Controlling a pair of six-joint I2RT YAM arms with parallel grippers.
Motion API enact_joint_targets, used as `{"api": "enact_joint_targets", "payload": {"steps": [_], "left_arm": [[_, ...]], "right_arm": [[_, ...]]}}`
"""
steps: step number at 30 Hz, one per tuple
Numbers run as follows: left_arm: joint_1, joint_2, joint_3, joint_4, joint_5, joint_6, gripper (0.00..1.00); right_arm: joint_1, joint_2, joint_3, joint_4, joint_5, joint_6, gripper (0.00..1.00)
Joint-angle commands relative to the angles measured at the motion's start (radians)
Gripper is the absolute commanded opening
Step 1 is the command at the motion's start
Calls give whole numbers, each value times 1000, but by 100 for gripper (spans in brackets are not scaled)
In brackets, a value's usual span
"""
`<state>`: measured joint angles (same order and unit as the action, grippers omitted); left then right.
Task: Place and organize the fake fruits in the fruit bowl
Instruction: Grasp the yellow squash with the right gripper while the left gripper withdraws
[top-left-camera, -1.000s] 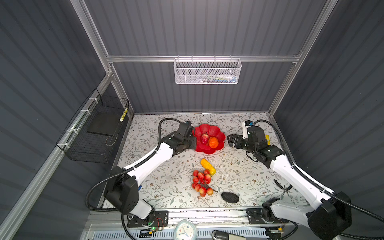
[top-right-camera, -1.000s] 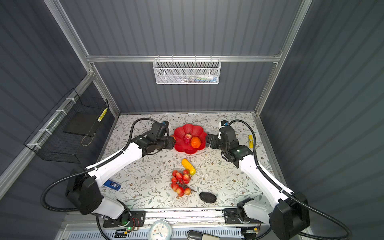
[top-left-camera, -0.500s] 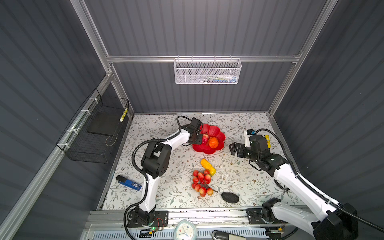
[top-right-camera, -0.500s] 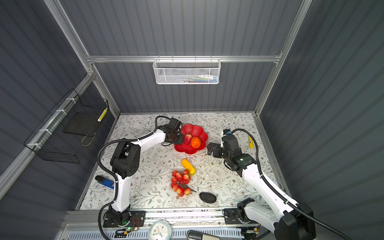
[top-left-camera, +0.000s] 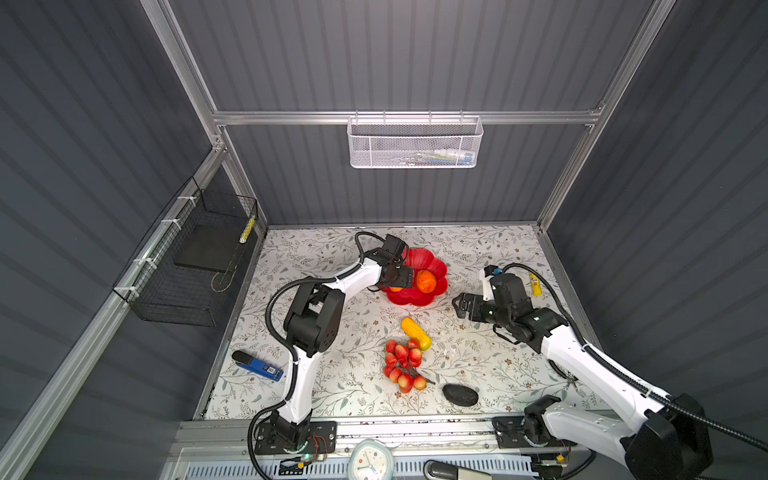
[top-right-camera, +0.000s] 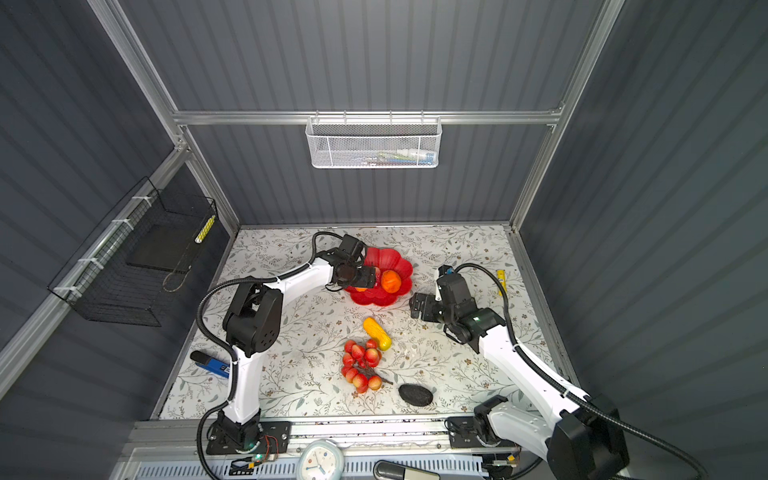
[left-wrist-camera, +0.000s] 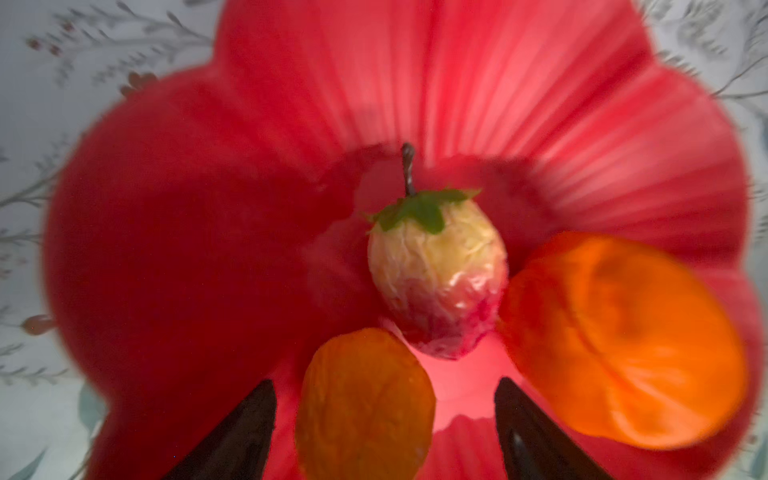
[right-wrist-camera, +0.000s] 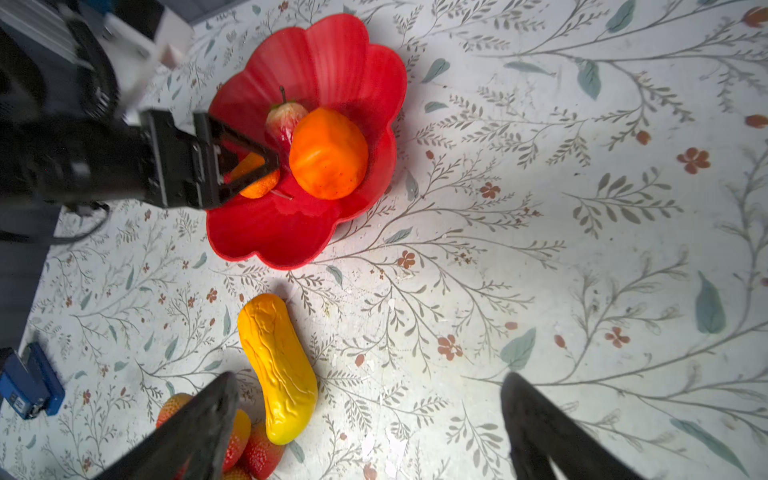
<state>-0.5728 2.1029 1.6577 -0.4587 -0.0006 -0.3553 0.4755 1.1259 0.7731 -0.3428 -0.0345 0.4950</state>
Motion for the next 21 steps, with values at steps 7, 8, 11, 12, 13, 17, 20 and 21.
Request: {"api": "enact_joint_targets", "payload": {"steps": [7, 8, 11, 12, 13, 17, 20, 21], "left_arm": [[2, -507, -200, 184, -239, -2, 100], [4, -560, -264, 201, -274, -2, 100], [9, -732, -441, 231, -380, -11, 100], [11, -786, -495, 231, -413, -21, 100], [11, -836, -547, 229, -444, -31, 100], [19, -979, -709, 212, -522, -91, 100], [21, -1053, -771, 177, -545, -129, 100], [21, -1073, -786, 168, -550, -141, 100]], "right_arm": [[229, 214, 110, -57, 28, -39, 89], [243, 237, 120, -53, 26, -38, 88], [286, 314, 163, -52, 31, -38, 85], [296, 339, 174, -52, 33, -38, 84], [303, 364, 186, -22, 29, -37, 82], [325, 447, 233, -15, 24, -42, 77], [337, 499, 257, -14, 41, -41, 75], [340, 513, 259, -9, 43, -38, 74]]}}
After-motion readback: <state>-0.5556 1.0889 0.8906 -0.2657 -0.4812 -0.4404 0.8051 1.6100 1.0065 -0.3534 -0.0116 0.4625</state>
